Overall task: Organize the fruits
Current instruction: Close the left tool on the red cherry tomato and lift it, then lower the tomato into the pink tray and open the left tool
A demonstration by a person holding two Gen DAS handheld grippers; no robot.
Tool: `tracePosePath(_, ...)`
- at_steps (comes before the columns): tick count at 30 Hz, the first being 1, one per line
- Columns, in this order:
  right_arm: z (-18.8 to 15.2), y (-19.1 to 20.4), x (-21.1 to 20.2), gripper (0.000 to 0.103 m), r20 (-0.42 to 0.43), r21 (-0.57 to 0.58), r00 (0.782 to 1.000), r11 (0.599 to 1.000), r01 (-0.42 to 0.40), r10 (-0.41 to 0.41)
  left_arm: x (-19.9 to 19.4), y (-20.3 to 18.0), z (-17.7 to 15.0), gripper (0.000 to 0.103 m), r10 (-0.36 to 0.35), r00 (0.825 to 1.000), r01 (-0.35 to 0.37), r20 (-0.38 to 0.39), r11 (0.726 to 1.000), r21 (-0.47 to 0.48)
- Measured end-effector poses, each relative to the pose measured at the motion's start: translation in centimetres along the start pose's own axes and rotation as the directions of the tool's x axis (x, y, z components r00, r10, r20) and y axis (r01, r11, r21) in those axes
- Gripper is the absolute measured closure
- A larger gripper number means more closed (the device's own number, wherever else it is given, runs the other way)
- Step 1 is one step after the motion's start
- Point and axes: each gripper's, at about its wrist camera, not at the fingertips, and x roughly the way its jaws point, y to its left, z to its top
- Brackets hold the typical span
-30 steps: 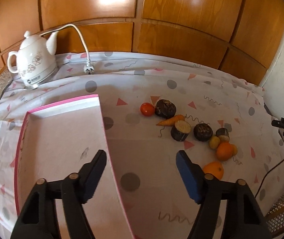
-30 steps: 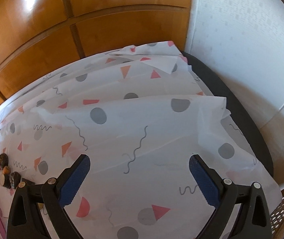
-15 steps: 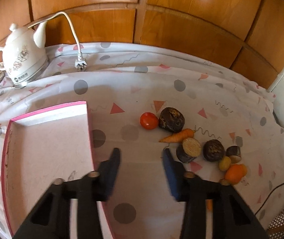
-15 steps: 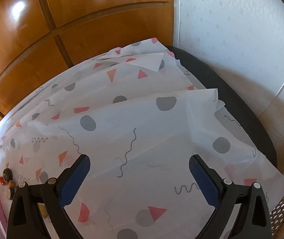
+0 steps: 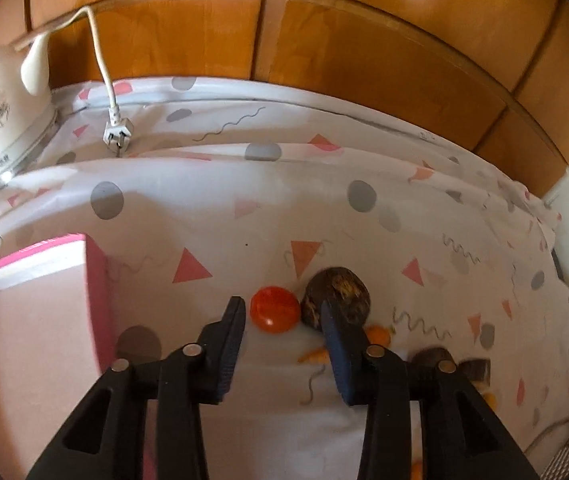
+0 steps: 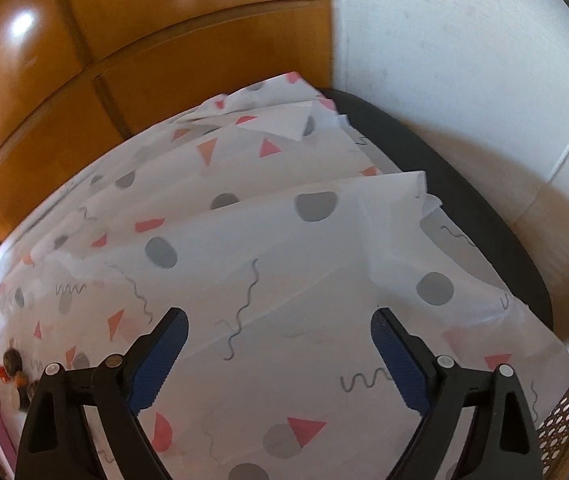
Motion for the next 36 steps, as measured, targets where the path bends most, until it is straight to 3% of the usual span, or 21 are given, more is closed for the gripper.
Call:
tracePosePath(3, 0.0, -0.3, 0.2, 0.009, -0.010, 0.012, 1.000, 1.000, 0.001, 0.000, 1.2, 0.2, 0.0, 0.068, -0.007, 1.000, 0.007, -0.020, 1.000, -0.007)
tracePosePath(4, 0.0, -0.2, 0.3, 0.009, -0.011, 0.005, 1.000, 1.000, 0.000, 0.000, 1.5, 0.5, -0.1, 0.073, -0.006, 1.000, 0.006, -0.021, 1.000, -0.013)
tracePosePath(11, -0.1, 0.1, 0.3, 0.011, -0.007, -0.016, 1.000, 1.000, 0.004, -0.005, 0.1, 1.5, -0.8, 0.074, -0.070, 0.997, 0.071, 0.019, 0.996, -0.062)
tracePosePath(16, 0.2, -0.8, 0.0, 0.012, 0.011, 0.022, 1.000, 1.000, 0.016, -0.016, -3.1, 1.7, -1.3, 0.074, -0.061, 0.995, 0.067, 0.084, 0.996, -0.065)
tracePosePath(23, 0.2, -1.0, 0.0, 0.012, 0.004, 0.028, 1.000, 1.000, 0.014, -0.014, -9.3, 4.6, -2.8, 0.074, 0.008, 0.983, 0.015, 0.185, 0.993, -0.121)
tracePosePath(27, 0.1, -0.6, 0.0, 0.013, -0.005, 0.009, 1.000, 1.000, -0.028, 0.028, -12.1, 7.7, -4.3, 0.074, 0.074, 0.973, -0.035, 0.217, 0.983, -0.178)
tracePosePath(36, -0.3, 1.7, 0.2, 0.018, -0.027, -0.088, 0.995, 0.991, -0.097, 0.095, -12.2, 13.5, -10.0, 0.073, 0.245, 0.960, -0.206, 0.137, 0.945, -0.254)
